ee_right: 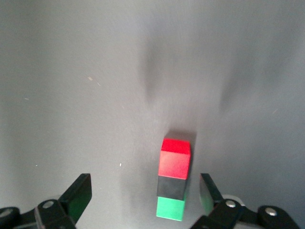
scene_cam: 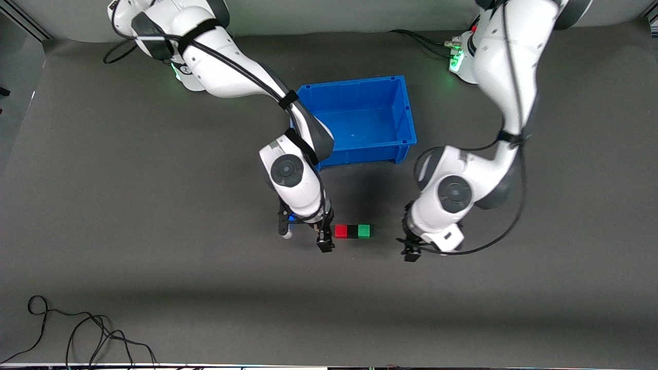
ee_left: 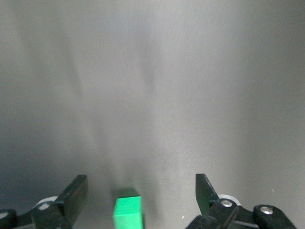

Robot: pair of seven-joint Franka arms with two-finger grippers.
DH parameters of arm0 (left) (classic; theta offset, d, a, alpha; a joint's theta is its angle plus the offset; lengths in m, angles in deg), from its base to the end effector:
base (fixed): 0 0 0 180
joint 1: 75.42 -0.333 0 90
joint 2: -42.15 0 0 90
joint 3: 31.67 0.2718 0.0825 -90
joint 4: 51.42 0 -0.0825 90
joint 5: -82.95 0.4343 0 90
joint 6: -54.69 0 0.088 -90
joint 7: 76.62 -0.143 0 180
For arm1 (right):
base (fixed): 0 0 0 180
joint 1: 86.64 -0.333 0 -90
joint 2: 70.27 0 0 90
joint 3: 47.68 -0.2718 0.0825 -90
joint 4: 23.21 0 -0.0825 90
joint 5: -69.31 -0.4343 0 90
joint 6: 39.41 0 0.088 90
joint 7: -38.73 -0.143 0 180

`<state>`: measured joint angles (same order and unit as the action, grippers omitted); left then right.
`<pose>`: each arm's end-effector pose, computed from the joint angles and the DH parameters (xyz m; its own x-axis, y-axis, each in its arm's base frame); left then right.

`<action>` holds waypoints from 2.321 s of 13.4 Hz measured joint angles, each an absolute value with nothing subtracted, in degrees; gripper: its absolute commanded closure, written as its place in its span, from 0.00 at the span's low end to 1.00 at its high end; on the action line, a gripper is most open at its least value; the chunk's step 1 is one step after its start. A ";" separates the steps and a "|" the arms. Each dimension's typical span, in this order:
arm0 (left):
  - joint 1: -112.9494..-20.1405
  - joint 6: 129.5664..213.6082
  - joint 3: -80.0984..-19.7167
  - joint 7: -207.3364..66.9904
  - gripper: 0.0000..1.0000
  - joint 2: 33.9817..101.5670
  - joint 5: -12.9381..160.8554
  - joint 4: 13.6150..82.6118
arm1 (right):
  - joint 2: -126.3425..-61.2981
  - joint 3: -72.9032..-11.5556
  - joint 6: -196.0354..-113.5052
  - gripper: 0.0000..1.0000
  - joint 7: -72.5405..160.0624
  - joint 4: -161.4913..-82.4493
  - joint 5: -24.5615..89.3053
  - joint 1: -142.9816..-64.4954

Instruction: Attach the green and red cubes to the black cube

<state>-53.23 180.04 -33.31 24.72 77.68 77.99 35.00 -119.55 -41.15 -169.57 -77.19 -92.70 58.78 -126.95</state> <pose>0.6697 -0.3000 0.2094 0.1645 0.9814 -0.0993 0.9862 -0.1614 0.0380 0.6449 0.4660 0.1913 0.0916 -0.9836 -0.1552 -0.9867 -0.0686 -0.1475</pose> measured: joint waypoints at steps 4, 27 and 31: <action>-58.50 166.20 -32.42 2.08 0.00 69.46 78.31 35.13 | -111.04 -39.73 -154.77 0.00 -60.88 -93.02 58.99 -123.52; -77.28 149.04 -31.80 -75.49 0.00 45.46 82.31 39.33 | -72.25 -47.70 -133.54 0.00 29.48 -112.53 70.36 -88.65; -77.24 152.20 -32.18 -75.63 0.00 42.52 84.37 43.44 | -71.88 -51.17 -133.52 0.00 35.31 -112.50 70.49 -83.78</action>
<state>-77.24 152.20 -32.18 -75.63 42.52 84.37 43.44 -71.88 -51.17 -133.52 35.31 -112.50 70.49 -83.78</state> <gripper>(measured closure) 0.000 0.000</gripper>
